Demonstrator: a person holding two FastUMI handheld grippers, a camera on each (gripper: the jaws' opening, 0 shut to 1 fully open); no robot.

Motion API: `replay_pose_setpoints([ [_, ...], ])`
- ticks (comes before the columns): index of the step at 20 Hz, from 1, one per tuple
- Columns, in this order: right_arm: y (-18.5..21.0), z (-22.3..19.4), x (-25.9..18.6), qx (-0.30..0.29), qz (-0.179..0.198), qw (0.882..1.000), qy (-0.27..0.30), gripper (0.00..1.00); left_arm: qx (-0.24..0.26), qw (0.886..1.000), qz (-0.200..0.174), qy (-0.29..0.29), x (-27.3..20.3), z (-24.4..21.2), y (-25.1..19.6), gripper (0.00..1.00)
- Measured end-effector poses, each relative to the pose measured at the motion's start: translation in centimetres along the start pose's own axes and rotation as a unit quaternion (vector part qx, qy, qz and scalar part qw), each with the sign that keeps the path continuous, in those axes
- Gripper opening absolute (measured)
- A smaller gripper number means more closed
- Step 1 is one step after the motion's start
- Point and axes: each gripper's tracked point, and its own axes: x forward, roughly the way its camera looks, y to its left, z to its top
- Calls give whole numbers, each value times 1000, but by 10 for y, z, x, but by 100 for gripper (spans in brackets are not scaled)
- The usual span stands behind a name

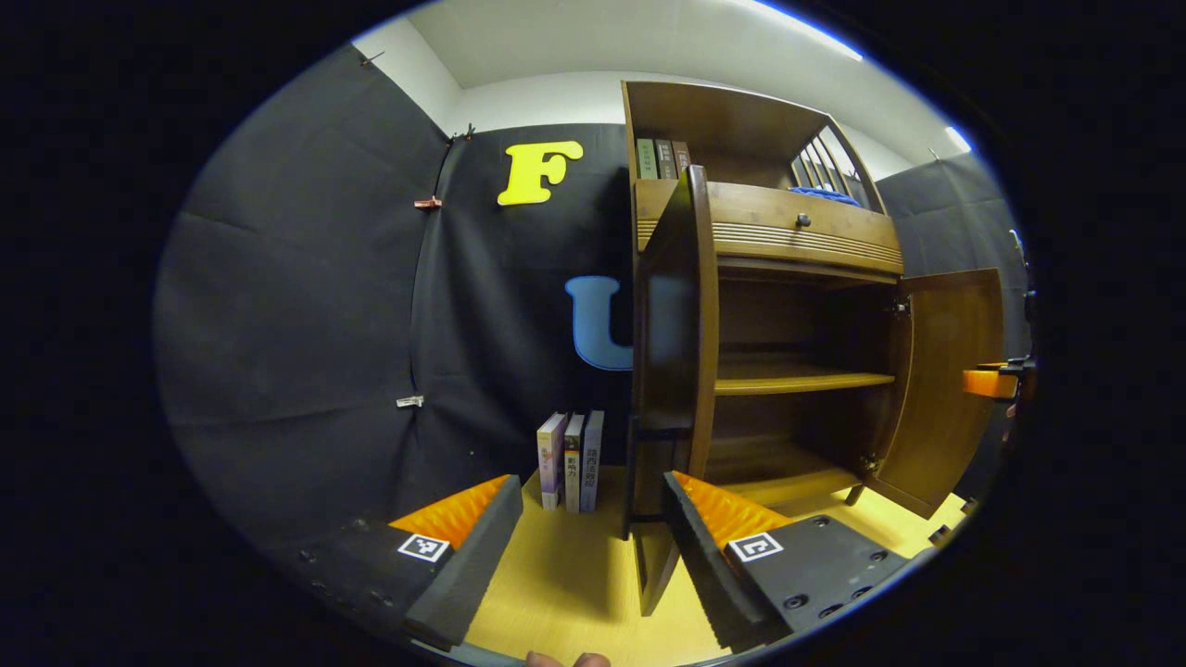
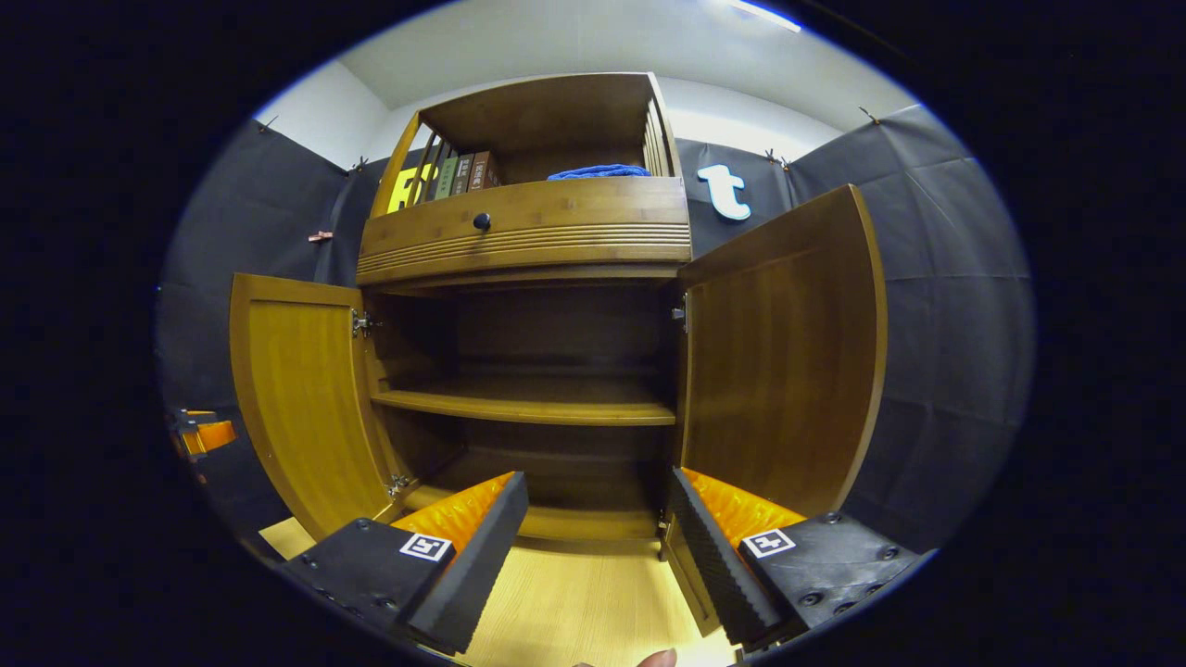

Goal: Open the right door of the double-door shoe cabinet with the right hand, and open the left door with the left hand.

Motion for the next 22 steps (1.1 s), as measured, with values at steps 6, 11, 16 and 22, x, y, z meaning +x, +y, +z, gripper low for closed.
replay_pose_setpoints([
  [6, -1, 5, 2, 0, 1, 1000, -7, 100, -2, 1000, -28, -4, -8, 13, -50, 94],
  [11, -7, 11, 3, 1, -4, 1000, -16, 98, -14, 998, -59, -6, -3, 16, -100, 94],
  [16, -17, 18, 3, -1, -13, 1000, -24, 100, -17, 996, -83, -4, 6, 17, -138, 93],
  [22, -23, 23, 5, -1, -18, 999, -30, 100, -18, 993, -117, -11, 20, 27, -180, 93],
])
